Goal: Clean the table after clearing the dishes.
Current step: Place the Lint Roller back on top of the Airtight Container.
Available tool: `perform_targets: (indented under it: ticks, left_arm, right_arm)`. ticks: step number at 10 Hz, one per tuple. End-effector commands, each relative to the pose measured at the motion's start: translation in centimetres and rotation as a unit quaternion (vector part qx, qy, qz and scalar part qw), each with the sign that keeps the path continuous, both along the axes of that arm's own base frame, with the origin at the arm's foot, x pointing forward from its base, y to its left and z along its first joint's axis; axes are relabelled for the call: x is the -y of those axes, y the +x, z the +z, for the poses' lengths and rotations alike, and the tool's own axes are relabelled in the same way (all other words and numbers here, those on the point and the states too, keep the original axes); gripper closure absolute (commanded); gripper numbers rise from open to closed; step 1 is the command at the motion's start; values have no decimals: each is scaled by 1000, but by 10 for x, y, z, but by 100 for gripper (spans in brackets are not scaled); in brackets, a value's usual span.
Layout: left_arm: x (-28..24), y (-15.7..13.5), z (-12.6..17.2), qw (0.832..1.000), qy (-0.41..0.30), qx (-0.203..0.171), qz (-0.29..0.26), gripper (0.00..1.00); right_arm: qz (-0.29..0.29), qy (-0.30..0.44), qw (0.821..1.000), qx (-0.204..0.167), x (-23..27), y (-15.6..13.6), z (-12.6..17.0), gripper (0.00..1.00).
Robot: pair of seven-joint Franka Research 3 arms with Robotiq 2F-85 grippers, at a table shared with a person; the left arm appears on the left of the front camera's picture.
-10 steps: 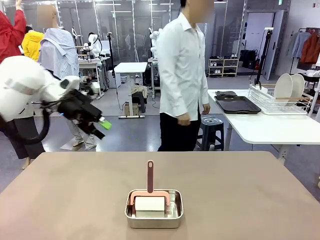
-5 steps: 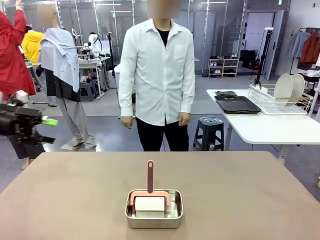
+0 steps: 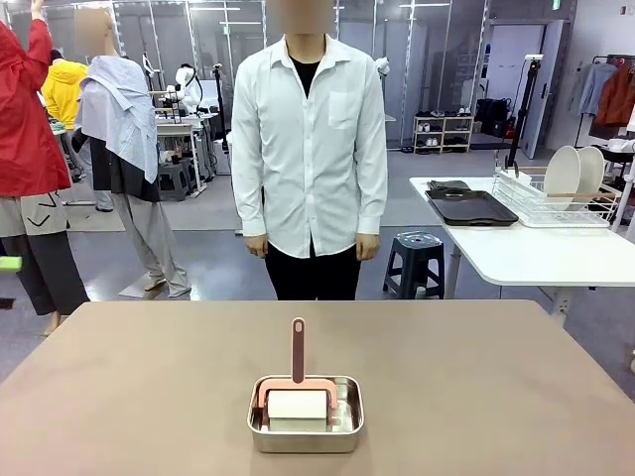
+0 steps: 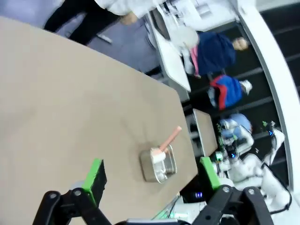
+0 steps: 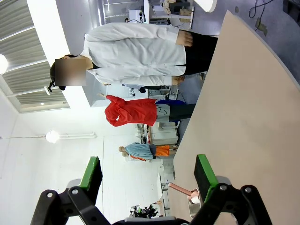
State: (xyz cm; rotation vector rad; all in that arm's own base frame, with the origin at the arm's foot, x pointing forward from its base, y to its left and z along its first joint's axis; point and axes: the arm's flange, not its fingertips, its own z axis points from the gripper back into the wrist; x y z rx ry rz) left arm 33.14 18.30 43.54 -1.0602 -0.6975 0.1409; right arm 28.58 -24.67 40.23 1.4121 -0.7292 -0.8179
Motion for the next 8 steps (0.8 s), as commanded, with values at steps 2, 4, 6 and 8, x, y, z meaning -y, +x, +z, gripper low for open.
perform_targets:
  ticks: [2, 4, 6, 8]
  left_arm:
    - [-15, -49, -20, 994, 3, 28, 106, 0]
    - [-16, -52, -29, 992, 9, 17, 121, 0]
    - [-17, -52, -33, 993, 4, 32, 115, 0]
    - [-47, -42, -14, 994, 2, 5, 112, 0]
  right_arm:
    - [5, -6, 1000, 1, 0, -4, 3, 0]
    - [5, -6, 1000, 1, 0, -4, 3, 0]
    - [5, -6, 1000, 1, 0, -4, 3, 0]
    - [5, -6, 1000, 1, 0, -4, 3, 0]
